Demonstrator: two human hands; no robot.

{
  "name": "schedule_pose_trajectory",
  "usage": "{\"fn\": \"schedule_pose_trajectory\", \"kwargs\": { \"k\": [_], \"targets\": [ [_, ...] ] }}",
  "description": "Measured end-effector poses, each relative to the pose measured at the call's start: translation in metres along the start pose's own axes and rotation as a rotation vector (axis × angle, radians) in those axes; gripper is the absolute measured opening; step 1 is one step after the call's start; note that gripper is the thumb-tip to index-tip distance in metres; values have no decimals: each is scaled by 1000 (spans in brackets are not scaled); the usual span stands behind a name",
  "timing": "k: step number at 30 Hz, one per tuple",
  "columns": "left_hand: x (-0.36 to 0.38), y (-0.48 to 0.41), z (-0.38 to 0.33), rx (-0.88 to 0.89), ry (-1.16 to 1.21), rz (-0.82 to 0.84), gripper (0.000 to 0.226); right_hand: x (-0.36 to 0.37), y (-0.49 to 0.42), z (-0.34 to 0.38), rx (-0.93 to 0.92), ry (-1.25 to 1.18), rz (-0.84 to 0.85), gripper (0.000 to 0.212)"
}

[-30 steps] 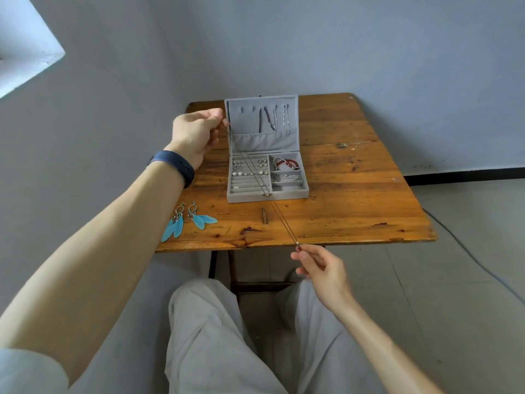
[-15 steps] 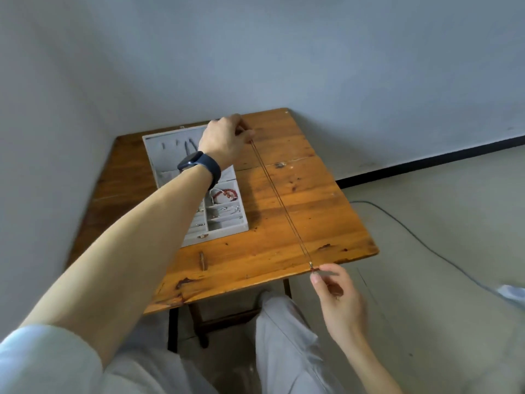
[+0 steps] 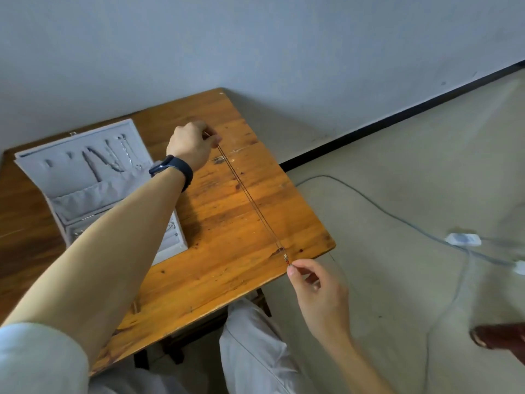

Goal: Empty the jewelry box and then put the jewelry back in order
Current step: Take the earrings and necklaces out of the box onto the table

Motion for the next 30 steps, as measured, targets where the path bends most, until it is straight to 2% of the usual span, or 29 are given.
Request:
{"fn": "schedule_pose_trajectory", "kwargs": {
  "k": [5, 8, 12, 21, 30],
  "targets": [
    [24, -11, 10, -10, -5, 35, 12, 5, -9, 1, -133, 193, -102, 4],
    [36, -15, 19, -15, -12, 37, 11, 11, -12, 1, -248, 294, -205, 16],
    [50, -21, 35, -11, -22, 79, 16, 16, -14, -2, -338, 335, -317, 12],
    [70, -29, 62, 45, -29, 4, 19, 25, -21, 0, -334, 342, -331, 12],
    [69, -41, 61, -1, -38, -12, 17, 26, -23, 1, -312, 335, -325, 9]
  ]
}}
Point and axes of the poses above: each hand's wrist, its own y-axis away from the middle knuckle, its own x-axis out of the palm, z = x × y, the point moved 4 cm from there along -y, towards the middle knuckle, and after that the axes turned 9 degrees about y, right-handed, at the moved point
